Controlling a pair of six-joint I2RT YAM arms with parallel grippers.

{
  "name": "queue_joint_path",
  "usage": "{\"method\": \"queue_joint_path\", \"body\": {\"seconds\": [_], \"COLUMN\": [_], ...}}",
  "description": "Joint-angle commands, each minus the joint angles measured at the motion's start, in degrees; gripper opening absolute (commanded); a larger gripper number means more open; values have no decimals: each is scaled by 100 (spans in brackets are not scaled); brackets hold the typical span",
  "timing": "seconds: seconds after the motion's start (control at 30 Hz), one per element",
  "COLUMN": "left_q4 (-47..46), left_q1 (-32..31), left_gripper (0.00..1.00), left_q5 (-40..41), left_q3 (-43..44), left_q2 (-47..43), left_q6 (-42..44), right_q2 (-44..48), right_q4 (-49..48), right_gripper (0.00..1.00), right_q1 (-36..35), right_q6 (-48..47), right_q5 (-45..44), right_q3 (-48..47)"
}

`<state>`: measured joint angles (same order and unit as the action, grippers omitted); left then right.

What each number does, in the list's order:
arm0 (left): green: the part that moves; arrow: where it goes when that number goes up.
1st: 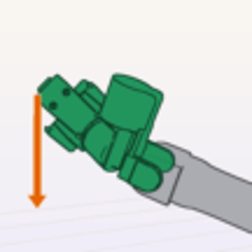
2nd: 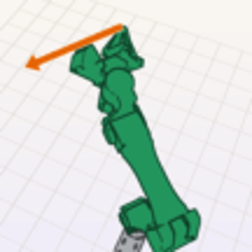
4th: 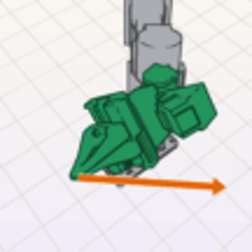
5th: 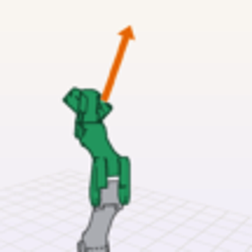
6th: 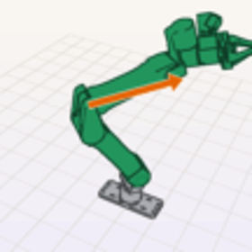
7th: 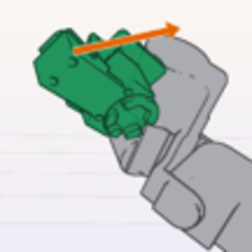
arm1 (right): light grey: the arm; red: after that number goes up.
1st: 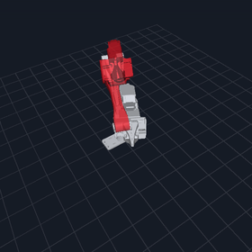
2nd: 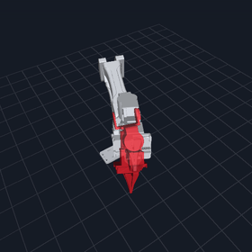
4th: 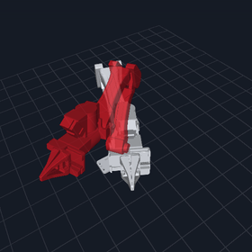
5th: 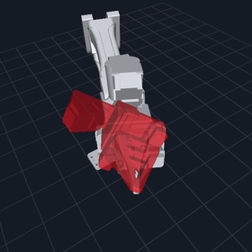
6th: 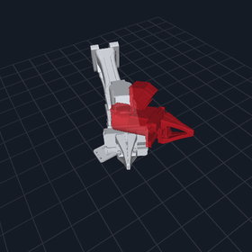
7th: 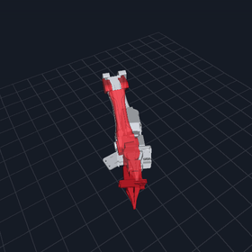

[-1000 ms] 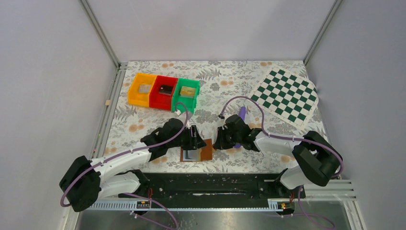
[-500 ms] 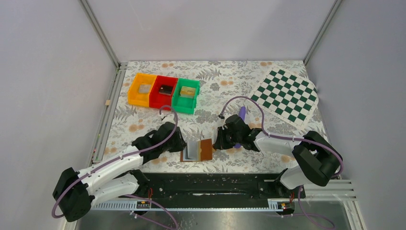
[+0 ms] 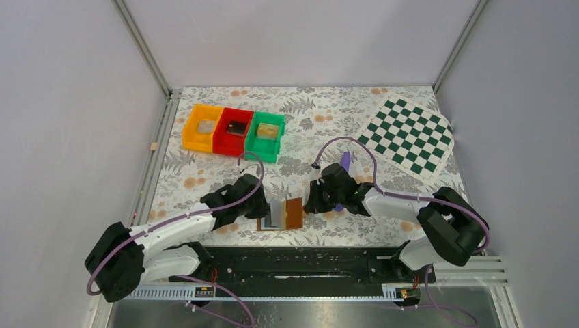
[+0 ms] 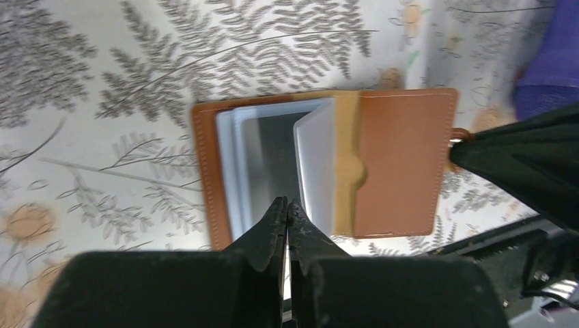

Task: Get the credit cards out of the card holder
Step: Remove the credit card from the card holder.

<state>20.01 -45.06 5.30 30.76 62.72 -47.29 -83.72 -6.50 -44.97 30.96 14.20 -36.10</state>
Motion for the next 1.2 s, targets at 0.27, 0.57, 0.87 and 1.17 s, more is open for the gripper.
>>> {"method": "queue_joint_path", "body": {"seconds": [0.27, 0.57, 0.87, 1.17], "left_q4": [-1669, -1952, -2354, -2351], "left_q1": [6, 6, 6, 7], "left_gripper": [4, 5, 5, 6], "left_q5": [-1178, -1399, -1590, -1514], "left_q3": [-158, -31, -1, 47], "left_q2": [270, 387, 932, 1131], "left_q6": [123, 230, 197, 184], "right_q2": [498, 1220, 1570, 539], "right_q4": [223, 445, -338, -1335], "right_gripper": [35, 39, 32, 26], "right_q1": [47, 45, -123, -947], "right_q6": [98, 238, 865, 1389], "right_q5": [-55, 185, 735, 608], "right_q3": [-292, -373, -52, -210]}}
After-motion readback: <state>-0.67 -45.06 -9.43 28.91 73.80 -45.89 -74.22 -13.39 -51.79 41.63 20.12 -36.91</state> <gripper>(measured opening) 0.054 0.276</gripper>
